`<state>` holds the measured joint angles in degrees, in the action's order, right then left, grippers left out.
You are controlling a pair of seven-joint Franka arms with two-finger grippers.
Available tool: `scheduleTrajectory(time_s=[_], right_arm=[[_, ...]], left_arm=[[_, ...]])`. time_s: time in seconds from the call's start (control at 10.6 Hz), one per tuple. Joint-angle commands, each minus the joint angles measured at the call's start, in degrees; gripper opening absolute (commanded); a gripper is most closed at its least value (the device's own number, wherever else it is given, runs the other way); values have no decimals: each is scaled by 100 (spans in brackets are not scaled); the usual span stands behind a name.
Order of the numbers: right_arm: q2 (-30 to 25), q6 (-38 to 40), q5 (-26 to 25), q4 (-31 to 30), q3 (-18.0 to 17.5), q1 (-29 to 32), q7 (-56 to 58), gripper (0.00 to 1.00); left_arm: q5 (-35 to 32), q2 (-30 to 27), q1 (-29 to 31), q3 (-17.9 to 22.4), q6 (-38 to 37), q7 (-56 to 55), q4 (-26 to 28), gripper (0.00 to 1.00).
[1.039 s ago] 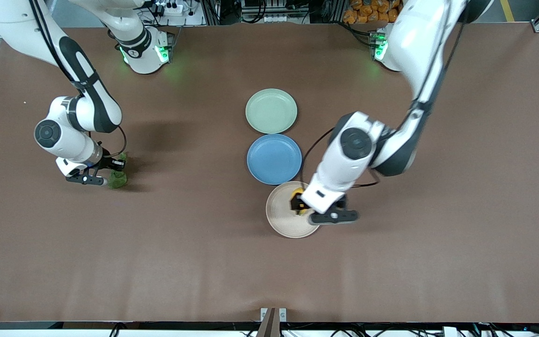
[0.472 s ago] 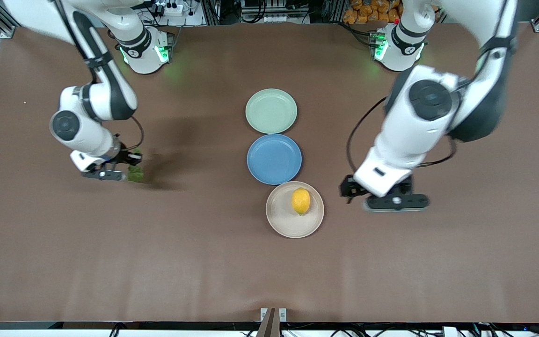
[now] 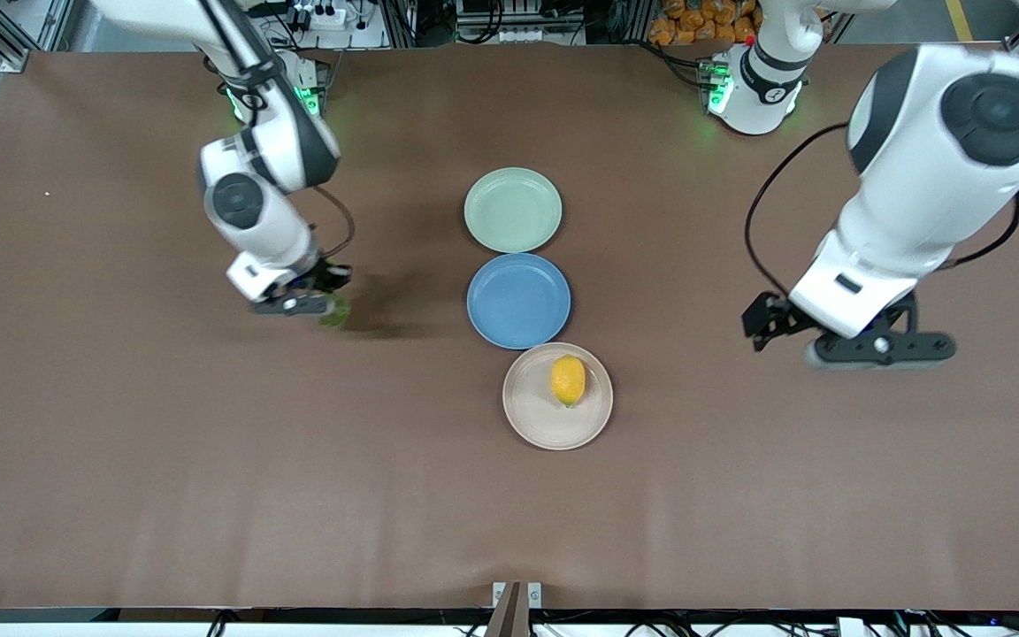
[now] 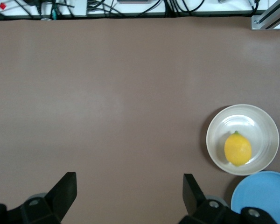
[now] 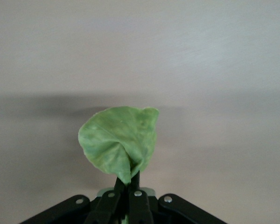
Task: Place lemon and lettuce in plates
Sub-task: 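Carry the lettuce to the green plate while the left gripper withdraws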
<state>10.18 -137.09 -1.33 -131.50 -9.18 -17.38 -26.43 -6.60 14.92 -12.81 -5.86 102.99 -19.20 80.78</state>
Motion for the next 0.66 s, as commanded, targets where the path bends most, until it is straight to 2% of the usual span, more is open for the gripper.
scheduleTrajectory(time_s=[0.0, 0.19, 0.38, 0.57], right_arm=[[-95, 288, 37, 203, -696, -212, -939, 0], [-78, 411, 37, 352, -1128, -580, -1686, 0], [53, 455, 37, 415, -1191, -1229, -2127, 0], [334, 482, 28, 659, -1192, -1740, -2777, 0]], left_arm=[[10, -410, 304, -47, -279, 511, 193, 100], [10, -603, 481, -47, -498, 742, 193, 100], [123, -849, 612, -38, -692, 751, 202, 100], [570, -885, 805, -46, -875, 743, 202, 100]])
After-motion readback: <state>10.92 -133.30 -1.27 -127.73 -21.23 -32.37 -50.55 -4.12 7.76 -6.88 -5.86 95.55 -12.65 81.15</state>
